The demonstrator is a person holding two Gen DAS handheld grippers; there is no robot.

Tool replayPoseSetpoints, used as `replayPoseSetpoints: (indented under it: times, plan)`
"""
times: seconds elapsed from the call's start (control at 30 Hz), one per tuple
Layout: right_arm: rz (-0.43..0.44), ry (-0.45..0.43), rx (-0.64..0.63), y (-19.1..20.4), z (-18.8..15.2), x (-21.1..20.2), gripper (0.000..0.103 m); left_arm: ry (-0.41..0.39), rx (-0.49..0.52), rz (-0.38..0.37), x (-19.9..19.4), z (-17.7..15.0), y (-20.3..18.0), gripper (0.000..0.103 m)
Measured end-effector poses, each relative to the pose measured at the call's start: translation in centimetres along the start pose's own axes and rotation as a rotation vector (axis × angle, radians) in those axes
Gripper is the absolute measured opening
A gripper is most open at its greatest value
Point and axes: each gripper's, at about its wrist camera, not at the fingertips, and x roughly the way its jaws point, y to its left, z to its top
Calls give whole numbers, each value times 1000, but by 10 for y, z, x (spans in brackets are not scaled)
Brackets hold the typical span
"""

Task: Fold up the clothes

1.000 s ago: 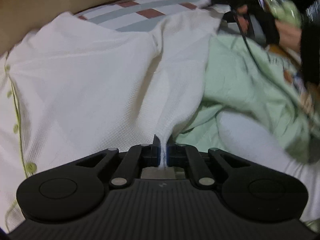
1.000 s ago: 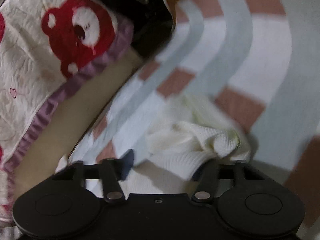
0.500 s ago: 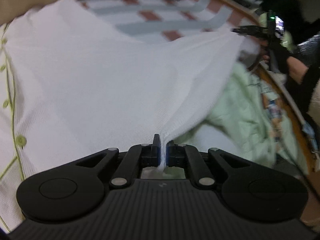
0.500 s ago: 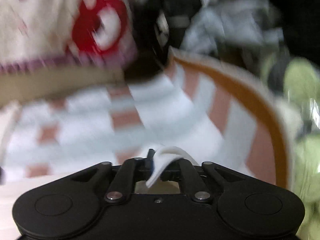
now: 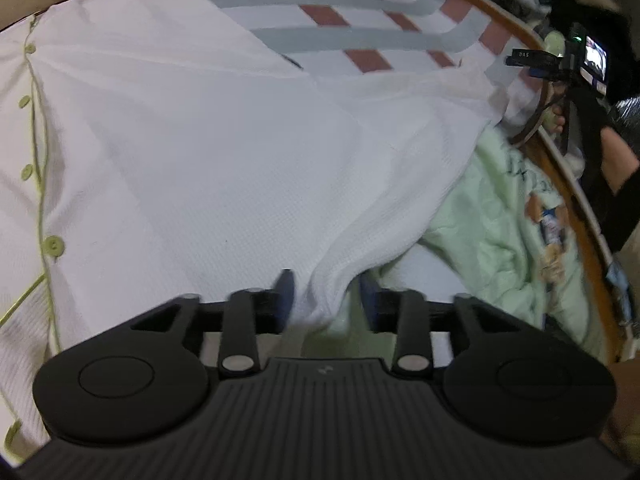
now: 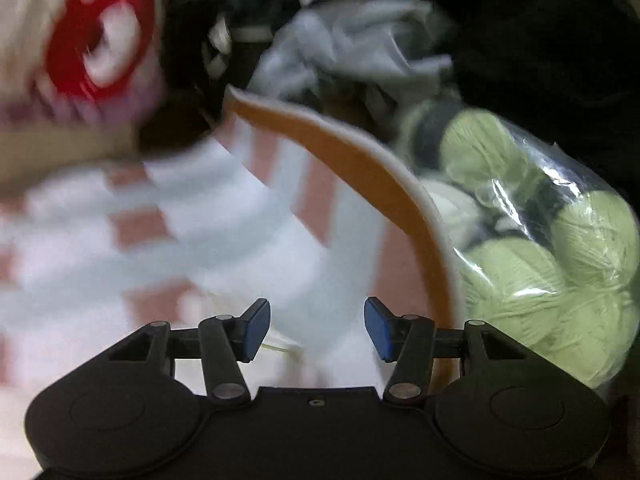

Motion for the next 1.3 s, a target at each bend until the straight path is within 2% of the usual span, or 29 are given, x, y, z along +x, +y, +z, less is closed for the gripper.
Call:
replayPoseSetpoints:
  times: [0.07,0.17,0.27,0.33,0.4,0.53,0.63,0.77,0.8,0.87,0.9,0.97,1.0,1.03,1.07,1.1,1.23,1.3]
  plan:
    - [148,-16,44,10,7,-23,58,-43,-16,-7,-23,-2,4,44]
    - [429,-4,-75,66,4,-65,58,-118,-61,19,-64,-8,22,51]
    - [709,11,-239,130,-11,-108,58,-160,-119,133,-100,-22,47,54]
    - [879,36,-331,170,-29,-137,58,-144,-157,230,-116,-37,65,54]
    - [1032,96,-434,208,-51,-164,58,-117,-201,296,-129,-56,83,54]
    - [1251,229,-639,257,-96,-212,58,-66,-298,337,-143,-95,107,54]
    - [1350,296,-770,275,-125,-238,58,-46,-313,294,-140,-111,107,54]
    - [1433,415,-873,288,-149,-252,58,-22,-275,252,-121,-113,93,56]
    - [1464,470,-884,291,-154,-252,58,-12,-262,255,-115,-113,90,57]
    - [1453,520,-899,299,-160,-250,58,18,-233,284,-102,-114,87,59]
    - [1424,517,-922,302,-165,-252,58,39,-215,323,-96,-114,86,61]
    - [1368,487,-982,309,-177,-258,58,66,-174,411,-86,-116,86,60]
    - [1344,464,-1009,311,-182,-261,58,64,-159,442,-84,-116,87,53]
    - [1318,432,-1039,313,-187,-262,58,26,-168,429,-90,-116,91,23]
    - [1299,400,-1067,313,-191,-264,58,-30,-199,385,-100,-114,96,9]
    - [1276,367,-1106,315,-196,-267,58,-67,-217,357,-109,-113,99,8]
    - [1172,230,-1265,320,-219,-275,58,-108,-224,333,-129,-111,104,8]
    - [1141,192,-1331,322,-229,-276,58,-111,-261,274,-130,-114,105,8]
